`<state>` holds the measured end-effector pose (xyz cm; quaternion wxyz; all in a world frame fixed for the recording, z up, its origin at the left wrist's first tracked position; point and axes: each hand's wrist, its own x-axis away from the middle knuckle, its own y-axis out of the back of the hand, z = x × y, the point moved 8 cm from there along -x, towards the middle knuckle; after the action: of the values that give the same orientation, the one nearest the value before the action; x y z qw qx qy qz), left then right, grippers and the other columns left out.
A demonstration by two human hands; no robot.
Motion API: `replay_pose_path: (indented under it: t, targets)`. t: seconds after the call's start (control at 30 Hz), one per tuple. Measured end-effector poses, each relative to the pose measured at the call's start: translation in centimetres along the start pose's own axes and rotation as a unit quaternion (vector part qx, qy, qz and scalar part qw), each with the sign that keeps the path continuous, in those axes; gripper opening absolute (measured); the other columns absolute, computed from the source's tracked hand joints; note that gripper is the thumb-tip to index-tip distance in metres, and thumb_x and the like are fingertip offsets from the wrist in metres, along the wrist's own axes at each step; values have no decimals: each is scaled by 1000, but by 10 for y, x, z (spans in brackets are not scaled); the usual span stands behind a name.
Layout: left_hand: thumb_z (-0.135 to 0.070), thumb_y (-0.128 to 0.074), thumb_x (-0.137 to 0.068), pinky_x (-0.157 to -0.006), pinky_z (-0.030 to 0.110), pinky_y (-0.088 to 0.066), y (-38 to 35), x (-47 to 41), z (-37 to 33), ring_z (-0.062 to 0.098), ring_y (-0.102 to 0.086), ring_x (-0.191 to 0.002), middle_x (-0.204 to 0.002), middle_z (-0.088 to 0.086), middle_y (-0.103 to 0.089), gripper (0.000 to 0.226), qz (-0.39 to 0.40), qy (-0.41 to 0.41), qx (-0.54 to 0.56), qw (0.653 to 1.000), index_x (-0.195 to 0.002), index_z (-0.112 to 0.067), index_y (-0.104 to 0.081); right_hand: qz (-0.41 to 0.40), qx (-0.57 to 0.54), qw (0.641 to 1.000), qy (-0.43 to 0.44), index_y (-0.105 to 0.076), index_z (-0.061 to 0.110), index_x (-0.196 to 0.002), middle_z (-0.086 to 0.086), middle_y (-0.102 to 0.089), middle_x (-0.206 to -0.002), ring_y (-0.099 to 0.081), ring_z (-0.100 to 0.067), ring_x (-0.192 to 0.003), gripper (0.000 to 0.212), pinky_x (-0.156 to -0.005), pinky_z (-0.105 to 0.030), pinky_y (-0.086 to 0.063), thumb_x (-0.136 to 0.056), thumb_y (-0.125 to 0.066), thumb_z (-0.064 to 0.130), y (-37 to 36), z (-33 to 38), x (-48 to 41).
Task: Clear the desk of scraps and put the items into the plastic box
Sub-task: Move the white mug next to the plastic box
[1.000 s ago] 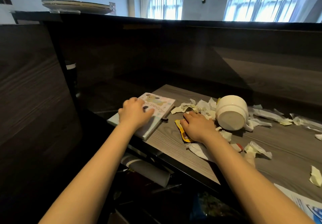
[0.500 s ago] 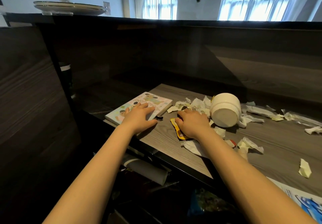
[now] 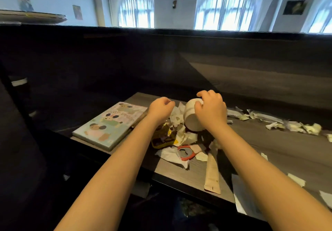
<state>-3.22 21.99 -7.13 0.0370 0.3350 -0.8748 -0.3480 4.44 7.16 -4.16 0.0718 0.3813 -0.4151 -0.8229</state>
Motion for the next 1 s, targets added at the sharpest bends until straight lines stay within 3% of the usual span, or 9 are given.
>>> replay_pose_path:
  t: [0.07, 0.17, 0.3, 0.43, 0.5, 0.57, 0.7, 0.83, 1.0]
  targets:
    - [-35, -41, -96, -82, 30, -38, -27, -6, -16, 21, -52, -102, -117, 8, -59, 37, 61, 22, -3, 998, -117, -9, -59, 35, -28, 994, -104, -60, 16, -110, -7, -61, -112, -56, -26, -100, 25, -83, -44, -50, -96, -42, 27, -3, -34, -1]
    - [-39, -37, -96, -87, 34, -37, -54, -11, -26, 30, -50, -116, -128, 14, -54, 48, 119, 65, -26, 990, -121, -3, -56, 104, -45, 969, -221, -61, 15, -109, -11, -64, -112, -58, -31, -101, 36, -85, -42, -50, -97, -37, 38, -17, -69, 4]
    - [-42, -25, -100, -110, 39, -22, -65, -12, -26, 32, -28, -138, -148, 19, -35, 57, 127, 122, -30, 984, -141, -5, -37, 207, -102, 931, -282, -56, 12, -126, -15, -57, -126, -54, -33, -113, 50, -98, -44, -45, -97, -30, 45, -35, -77, 6]
    - [-44, -25, -99, -106, 39, -29, -68, -11, -20, 30, -40, -128, -141, 18, -43, 57, 142, 141, 9, 980, -141, -7, -36, 266, -177, 879, -355, -47, 13, -133, -14, -55, -126, -55, -28, -109, 49, -95, -37, -48, -98, -35, 44, -39, -73, 11]
    - [-46, -31, -97, -100, 38, -35, -67, -10, -18, 29, -48, -119, -133, 16, -50, 57, 132, 138, 31, 981, -140, -8, -38, 275, -204, 867, -363, -47, 10, -131, -14, -57, -121, -57, -25, -99, 44, -75, -28, -52, -99, -38, 40, -35, -70, 13]
    - [-45, -35, -96, -95, 37, -38, -62, -8, -22, 28, -50, -116, -130, 14, -52, 55, 111, 117, 53, 985, -138, -9, -40, 273, -228, 868, -347, -47, 9, -131, -14, -57, -122, -53, -22, -90, 42, -58, -24, -44, -99, -39, 36, -27, -66, 15]
    - [-45, -45, -93, -84, 32, -43, -49, 3, -40, 21, -54, -104, -122, 8, -55, 42, 69, 46, 109, 991, -124, -16, -48, 208, -350, 870, -279, -41, 14, -138, -8, -52, -127, -51, -21, -101, 41, -85, -31, -48, -100, -40, 30, -4, -61, 21]
    - [-42, -55, -89, -66, 22, -42, -43, 30, -64, 13, -54, -93, -115, 1, -53, 41, 44, -8, 170, 984, -122, -21, -46, 169, -417, 860, -241, -30, 22, -146, -6, -40, -145, -45, -22, -119, 47, -87, -33, -42, -100, -41, 26, 31, -66, 40]
    - [-39, -63, -84, -80, 29, -46, -58, 79, -93, 15, -52, -104, -118, -2, -51, 41, 57, -48, 218, 973, -120, -28, -46, 136, -441, 862, -210, -27, 25, -148, -3, -33, -150, -41, -21, -125, 50, -86, -30, -40, -100, -41, 21, 78, -85, 79]
